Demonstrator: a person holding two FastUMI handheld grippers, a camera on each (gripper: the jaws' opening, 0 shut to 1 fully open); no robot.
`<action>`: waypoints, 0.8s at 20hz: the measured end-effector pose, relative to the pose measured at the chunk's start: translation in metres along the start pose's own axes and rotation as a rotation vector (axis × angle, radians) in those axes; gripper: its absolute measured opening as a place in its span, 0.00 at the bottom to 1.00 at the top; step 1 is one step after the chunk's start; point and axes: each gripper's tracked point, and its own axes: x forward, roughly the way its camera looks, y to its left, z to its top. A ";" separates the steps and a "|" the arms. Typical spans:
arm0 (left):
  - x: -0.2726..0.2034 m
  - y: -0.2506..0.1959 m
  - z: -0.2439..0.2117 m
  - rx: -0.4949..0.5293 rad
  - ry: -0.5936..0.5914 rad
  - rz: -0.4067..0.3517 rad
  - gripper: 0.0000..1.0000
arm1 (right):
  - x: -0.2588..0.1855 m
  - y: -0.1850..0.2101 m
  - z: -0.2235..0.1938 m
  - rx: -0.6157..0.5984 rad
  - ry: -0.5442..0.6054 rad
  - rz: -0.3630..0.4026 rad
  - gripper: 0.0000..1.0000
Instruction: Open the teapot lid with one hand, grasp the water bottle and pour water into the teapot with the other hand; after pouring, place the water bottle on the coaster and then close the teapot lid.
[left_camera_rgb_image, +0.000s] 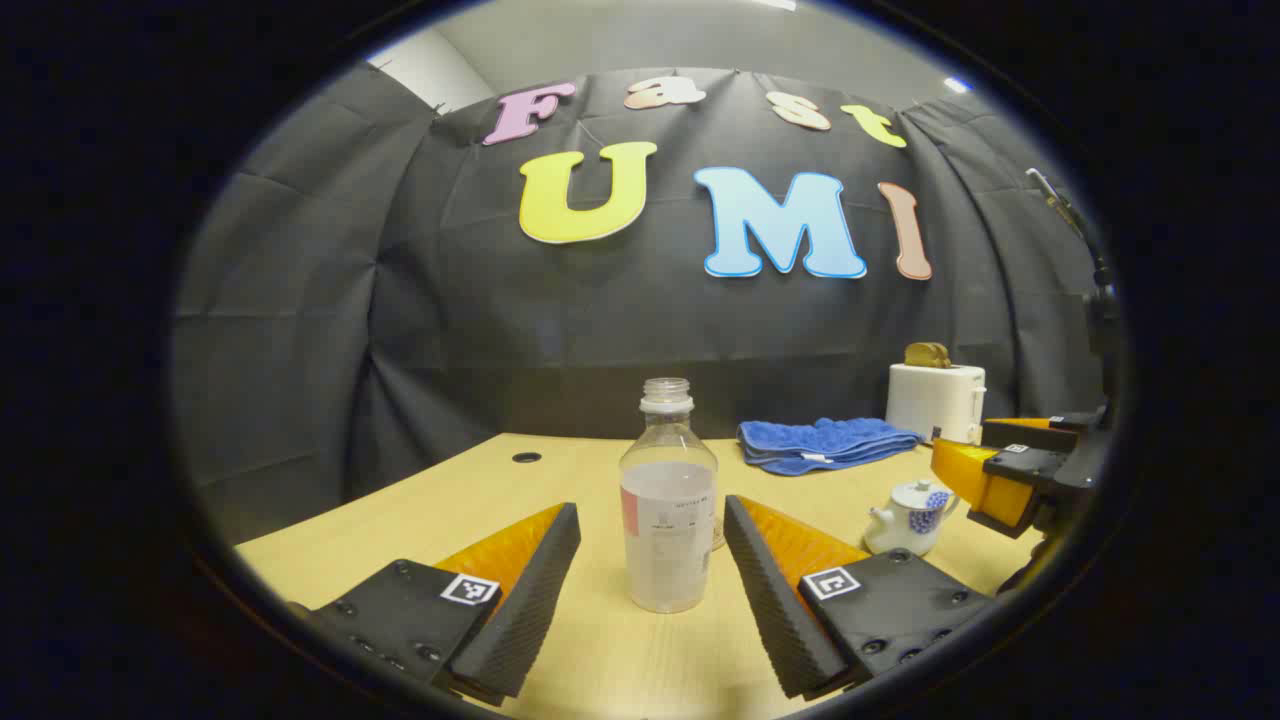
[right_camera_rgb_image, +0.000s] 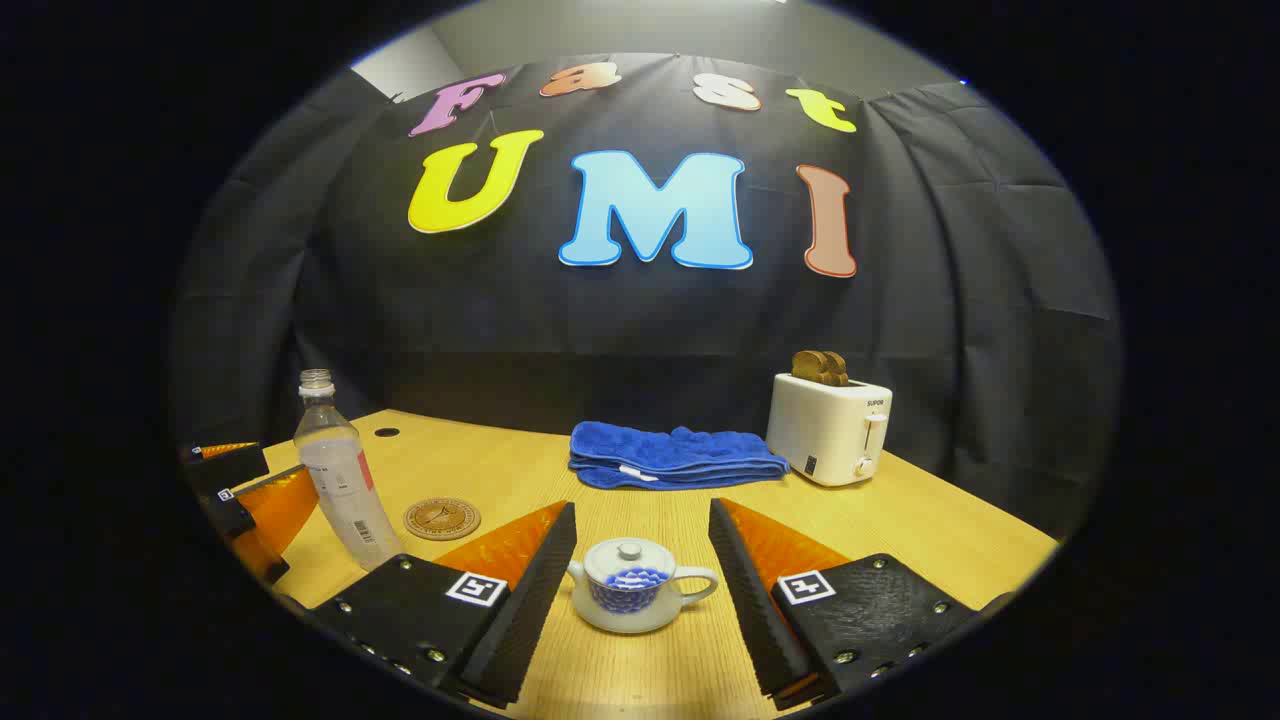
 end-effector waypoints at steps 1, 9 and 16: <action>0.000 0.000 -0.002 -0.001 0.001 -0.001 1.00 | 0.002 0.000 -0.001 -0.002 0.007 -0.003 0.83; 0.004 0.000 -0.005 -0.001 0.007 -0.001 1.00 | 0.012 0.002 -0.012 -0.021 0.040 0.006 0.78; 0.007 0.000 -0.007 0.000 0.010 -0.003 1.00 | 0.021 0.003 -0.020 -0.019 0.068 0.020 0.71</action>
